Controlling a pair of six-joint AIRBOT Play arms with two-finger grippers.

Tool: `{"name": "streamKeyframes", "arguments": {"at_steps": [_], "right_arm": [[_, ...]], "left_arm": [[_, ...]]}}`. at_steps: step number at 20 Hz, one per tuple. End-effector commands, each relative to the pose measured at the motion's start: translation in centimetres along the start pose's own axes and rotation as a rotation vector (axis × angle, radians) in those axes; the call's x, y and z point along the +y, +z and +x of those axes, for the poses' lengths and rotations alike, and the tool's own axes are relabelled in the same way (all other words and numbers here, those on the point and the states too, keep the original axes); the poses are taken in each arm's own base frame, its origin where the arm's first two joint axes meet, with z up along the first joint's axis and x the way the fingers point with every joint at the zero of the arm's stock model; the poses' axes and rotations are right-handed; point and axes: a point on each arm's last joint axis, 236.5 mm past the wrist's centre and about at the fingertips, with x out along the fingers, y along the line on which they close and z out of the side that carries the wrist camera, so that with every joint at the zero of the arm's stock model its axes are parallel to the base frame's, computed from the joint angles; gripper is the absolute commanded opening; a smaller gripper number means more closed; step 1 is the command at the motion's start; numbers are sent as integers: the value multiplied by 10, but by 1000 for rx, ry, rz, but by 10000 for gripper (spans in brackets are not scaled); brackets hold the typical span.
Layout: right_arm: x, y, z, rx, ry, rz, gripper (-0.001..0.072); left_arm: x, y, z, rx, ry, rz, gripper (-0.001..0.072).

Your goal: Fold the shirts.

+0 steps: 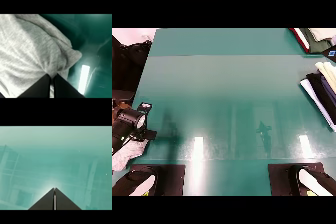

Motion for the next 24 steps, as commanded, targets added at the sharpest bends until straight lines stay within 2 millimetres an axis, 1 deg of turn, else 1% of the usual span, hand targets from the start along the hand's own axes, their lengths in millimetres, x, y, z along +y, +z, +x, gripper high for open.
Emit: {"name": "streamKeyframes", "arguments": {"at_steps": [1, 2, 3, 4, 6, 7, 8, 9, 10, 11, 12, 13, 14, 15, 16, 17, 19, 20, 21, 22, 24], "right_arm": [[1, 0, 0, 0, 1, 0, 17], [1, 0, 0, -2, 1, 0, 17], [0, 1, 0, -3, 1, 0, 17], [1, 1, 0, -3, 1, 0, 17], [1, 1, 0, -3, 1, 0, 17], [0, 1, 0, -4, 1, 0, 17], [0, 2, 0, -9, -1, 0, 16], [0, 3, 0, -14, -2, 0, 17], [0, 4, 0, -19, -3, 0, 17], [-1, 6, 0, -25, -4, 0, 17], [-1, 7, 0, -30, -5, 0, 17], [-1, 7, 0, -31, -5, 0, 17], [-1, 7, 0, -31, -5, 0, 17], [-1, 7, 0, -31, -4, 0, 17], [-1, 7, 0, -31, -4, 0, 17], [-1, 7, 0, -31, -5, 0, 17], [-1, 7, 0, -31, -4, 1, 17], [1, 7, 0, -32, 2, 2, 17], [1, 7, 0, -32, 4, 3, 17], [1, 7, 0, -31, 4, 4, 17], [1, 7, 0, -30, 4, 11, 17]], "left_arm": [[0, 7, -4, -25, -7, -9, 25], [-1, 16, -13, -53, -29, -27, 25], [-3, 31, -29, -99, -66, -44, 25], [-4, 48, -50, -157, -107, -54, 25], [-7, 84, -110, -306, -225, -77, 25], [-13, 98, -150, -387, -319, -74, 25], [-26, 106, -193, -467, -436, -34, 25], [-42, 108, -245, -562, -574, 40, 25], [-54, 103, -295, -652, -700, 102, 25], [-62, 95, -346, -745, -819, 150, 25], [-67, 86, -388, -826, -920, 185, 25], [-70, 74, -427, -898, -1014, 217, 24], [-73, 62, -454, -957, -1080, 268, 24], [-77, 53, -472, -990, -1134, 310, 24], [-79, 48, -481, -1000, -1172, 322, 24], [-80, 46, -485, -1002, -1188, 326, 24], [-86, 51, -483, -1004, -1180, 347, 24], [-96, 54, -483, -992, -1190, 371, 24], [-110, 58, -482, -977, -1195, 401, 24], [-127, 64, -477, -960, -1182, 449, 24], [-171, 81, -456, -880, -1148, 529, 24]]}}
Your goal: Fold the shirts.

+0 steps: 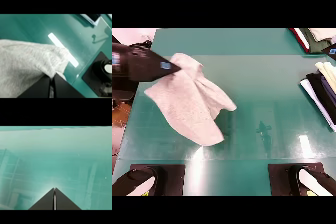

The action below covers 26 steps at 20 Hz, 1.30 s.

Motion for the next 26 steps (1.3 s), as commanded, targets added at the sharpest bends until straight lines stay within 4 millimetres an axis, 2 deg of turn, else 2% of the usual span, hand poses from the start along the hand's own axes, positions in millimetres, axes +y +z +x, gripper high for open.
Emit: {"name": "streamKeyframes", "arguments": {"at_steps": [1, 4, 6, 7, 8, 9, 12, 14, 15, 18, 21, 23, 26], "right_arm": [[1, 0, 0, 1, 4, 12, 17], [2, -5, 0, 19, 7, 14, 17], [3, -8, 0, 34, 10, 14, 17], [3, -9, 0, 37, 10, 14, 17], [3, -9, 0, 37, 10, 14, 17], [3, -9, 0, 37, 10, 14, 17], [2, -9, 0, 37, 8, 13, 17], [2, -9, 0, 37, 8, 13, 17], [2, -9, 0, 37, 8, 13, 17], [2, -8, 0, 32, 7, 13, 17], [2, -7, 0, 29, 7, 13, 17], [2, -7, 0, 29, 7, 13, 17], [2, -7, 0, 31, 7, 13, 17]], "left_arm": [[4, -19, 76, 145, -41, 59, 24], [24, -67, 159, 353, -77, 3, 25], [45, -99, 199, 462, -79, -53, 27], [58, -109, 210, 493, -67, -75, 233], [69, -115, 214, 511, -56, -110, 596], [79, -114, 211, 514, -38, -158, 661], [105, -124, 177, 582, -8, -231, 660], [120, -147, 160, 644, 39, -257, 660], [121, -159, 157, 653, 50, -275, 660], [115, -198, 173, 616, 59, -333, 661], [101, -242, 203, 599, 5, -361, 661], [94, -252, 225, 527, -13, -360, 661], [99, -255, 246, 449, 45, -353, 661]]}}
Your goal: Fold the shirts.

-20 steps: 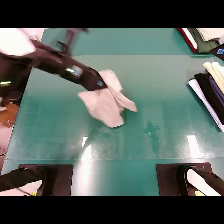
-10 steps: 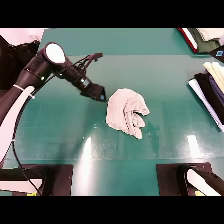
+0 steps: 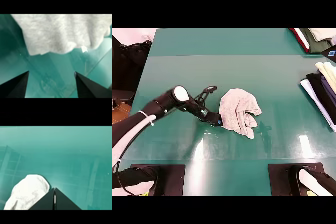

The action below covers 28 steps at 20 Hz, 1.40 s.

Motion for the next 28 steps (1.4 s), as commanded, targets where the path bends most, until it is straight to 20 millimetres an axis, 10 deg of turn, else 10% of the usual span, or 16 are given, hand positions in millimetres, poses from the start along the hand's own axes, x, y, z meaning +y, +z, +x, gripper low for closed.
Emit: {"name": "streamKeyframes", "arguments": {"at_steps": [1, 4, 7, 11, 15, 17, 18, 22, 28], "right_arm": [[1, 0, 0, 1, 2, 0, 17], [1, -3, 0, 13, 4, 0, 17], [2, -7, 0, 28, 6, -1, 17], [1, -31, 6, 119, 21, 15, 17], [-8, -117, 56, 352, 57, 128, 56], [-3, -160, 91, 417, 75, 148, 553], [2, -181, 109, 449, 83, 146, 609], [27, -246, 170, 567, 110, 99, 593], [50, -270, 232, 619, 120, 46, 552]], "left_arm": [[5, 12, 26, -115, 27, -23, 661], [4, 12, 35, -119, 31, -54, 629], [1, 13, 35, -123, 18, -67, 30], [-14, 17, 8, -86, 21, 25, 24], [-9, 44, -76, -174, 211, 191, 24], [2, 47, -115, -199, 319, 230, 25], [5, 45, -126, -193, 347, 238, 25], [8, 27, -135, -127, 369, 237, 25], [9, 12, -133, -61, 365, 225, 25]]}}
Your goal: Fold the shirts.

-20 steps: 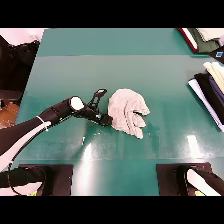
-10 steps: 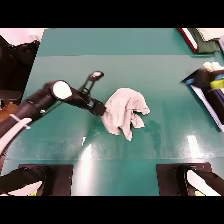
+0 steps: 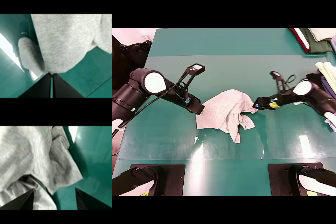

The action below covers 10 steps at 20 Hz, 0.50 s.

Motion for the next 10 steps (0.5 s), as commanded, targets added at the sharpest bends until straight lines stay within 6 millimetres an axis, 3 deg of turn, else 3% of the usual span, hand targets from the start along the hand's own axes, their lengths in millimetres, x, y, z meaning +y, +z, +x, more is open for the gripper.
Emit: {"name": "streamKeyframes", "arguments": {"at_steps": [1, 2, 4, 7, 8, 10], "right_arm": [[9, 8, 36, 28, -4, -30, 549], [13, 10, 40, 34, -1, -42, 440], [25, 14, 44, 40, 8, -86, 12], [40, 26, 24, 9, 20, -161, 14], [43, 35, 6, -24, 12, -185, 15], [55, 51, -48, -107, 8, -234, 14]], "left_arm": [[1, -10, -3, 40, 7, 2, 25], [1, -9, -3, 38, 7, 1, 25], [2, -8, -3, 34, 8, -21, 25], [1, -6, -7, 29, 10, -18, 25], [-1, 1, -15, 14, 10, -11, 25], [-8, 25, -44, -55, 12, 17, 25]]}}
